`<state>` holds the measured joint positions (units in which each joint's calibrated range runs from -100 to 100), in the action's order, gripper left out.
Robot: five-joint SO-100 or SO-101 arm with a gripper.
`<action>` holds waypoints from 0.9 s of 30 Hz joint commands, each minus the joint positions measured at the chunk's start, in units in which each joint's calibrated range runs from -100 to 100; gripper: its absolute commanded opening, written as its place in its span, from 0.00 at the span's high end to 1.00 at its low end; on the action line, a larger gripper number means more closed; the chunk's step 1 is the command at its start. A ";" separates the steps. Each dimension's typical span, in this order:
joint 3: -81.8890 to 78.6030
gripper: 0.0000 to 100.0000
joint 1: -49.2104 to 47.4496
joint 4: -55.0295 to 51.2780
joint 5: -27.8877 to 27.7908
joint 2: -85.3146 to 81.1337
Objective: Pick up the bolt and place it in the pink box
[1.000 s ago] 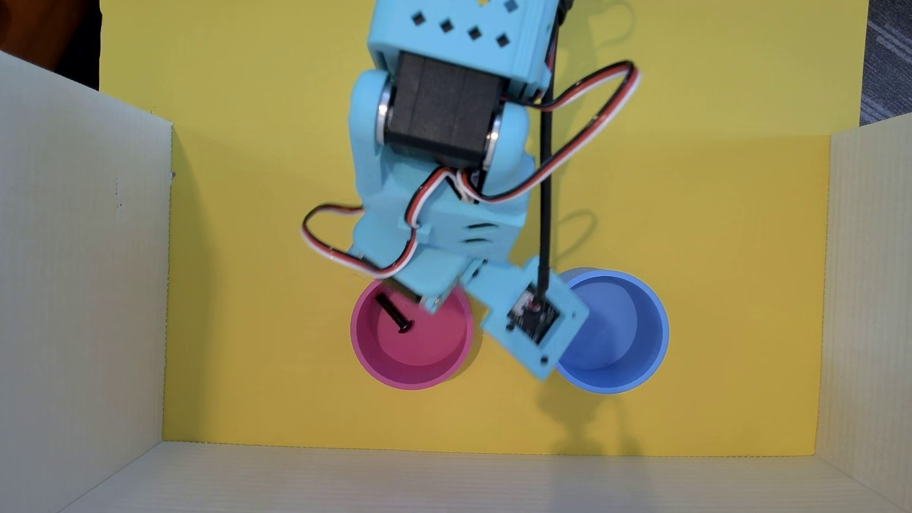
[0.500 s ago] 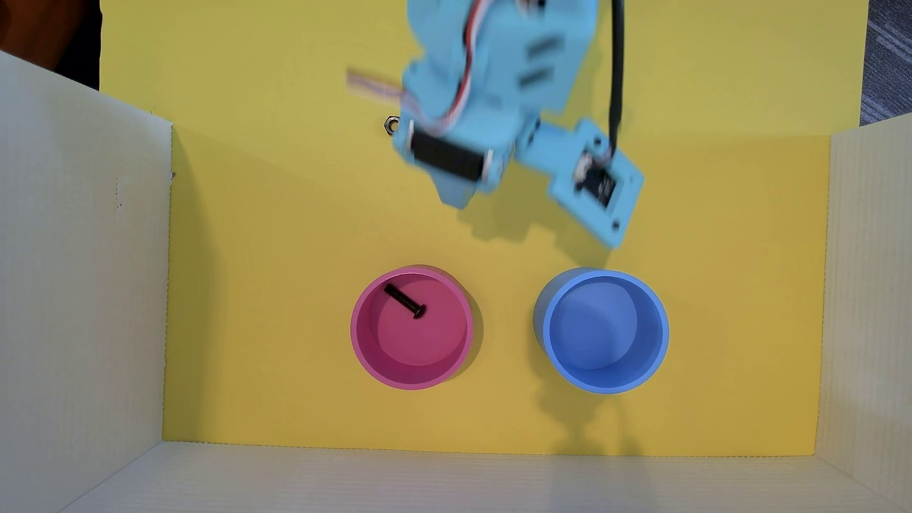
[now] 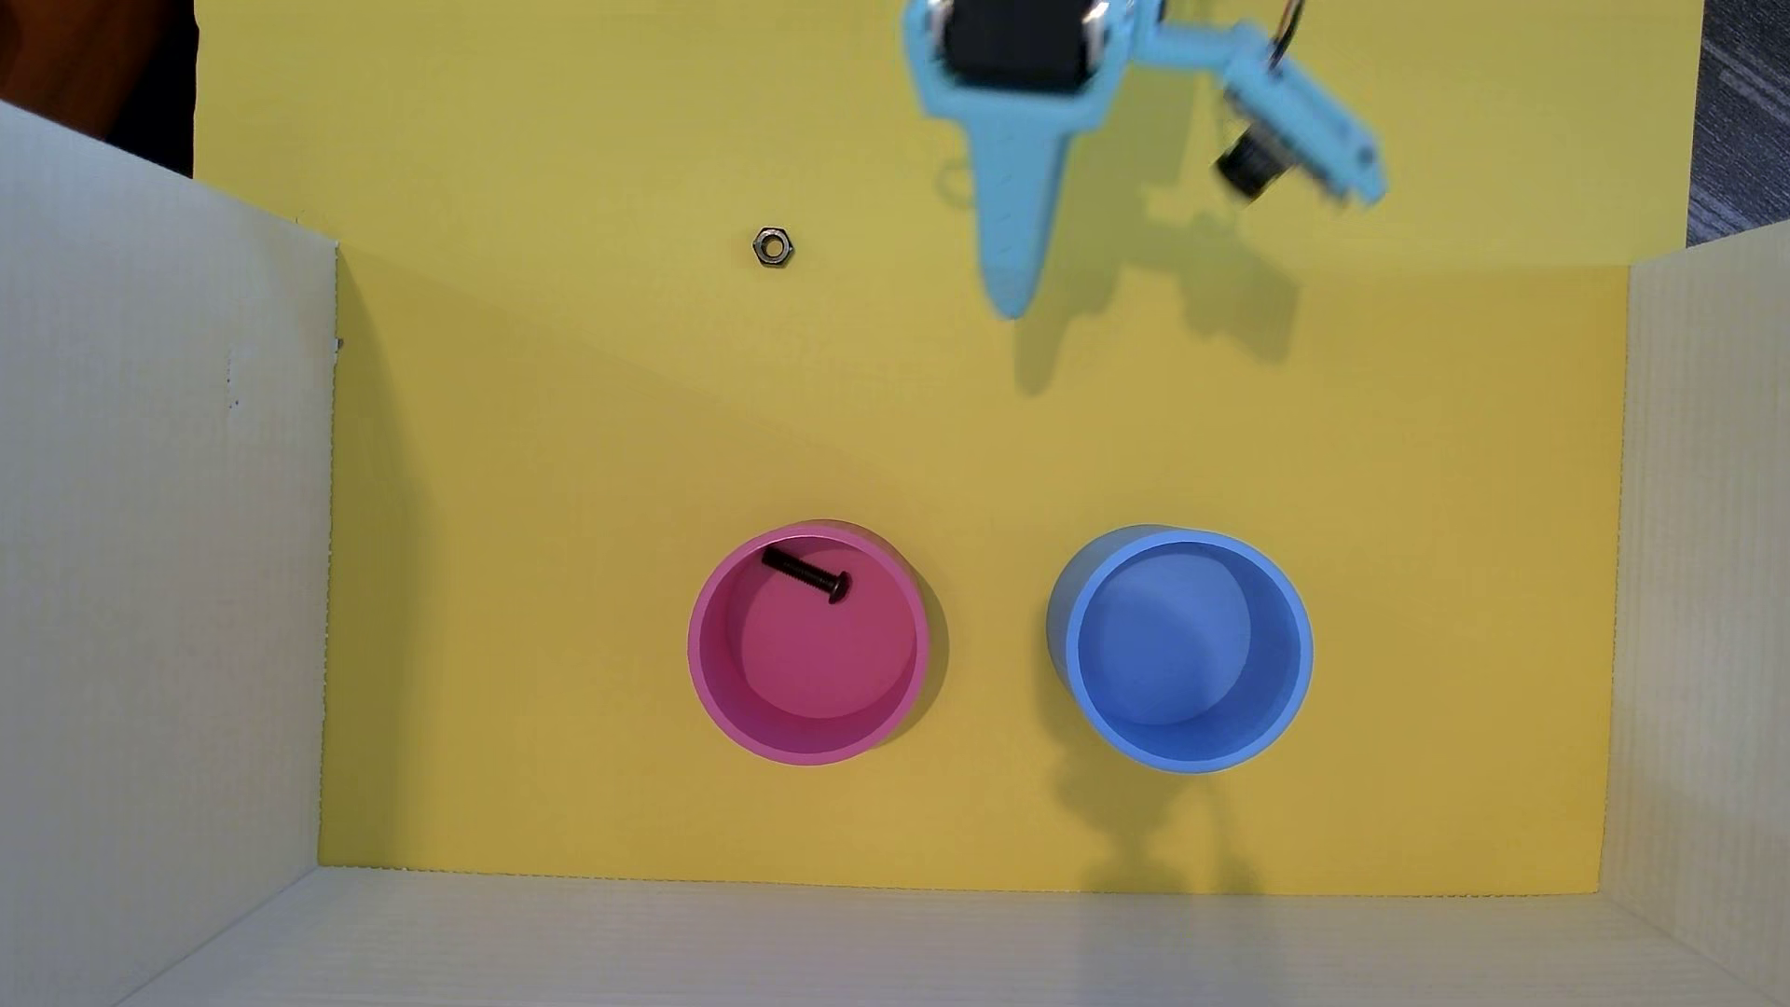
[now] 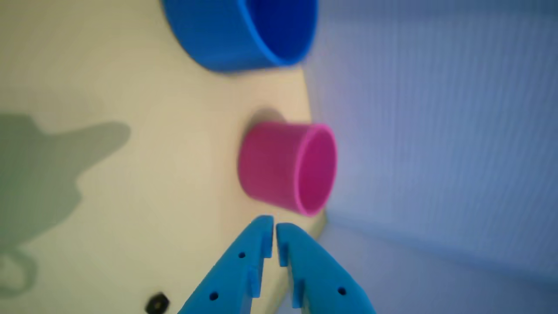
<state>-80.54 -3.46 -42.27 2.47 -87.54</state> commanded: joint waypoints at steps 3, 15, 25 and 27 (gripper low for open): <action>-3.54 0.99 -5.44 -8.40 0.16 -12.21; -5.89 0.99 -6.54 -33.71 5.43 -11.11; -12.68 0.99 -6.54 -30.19 6.68 -11.11; -12.68 0.99 -6.54 -30.19 6.68 -11.11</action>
<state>-93.42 -9.95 -72.76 9.06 -98.90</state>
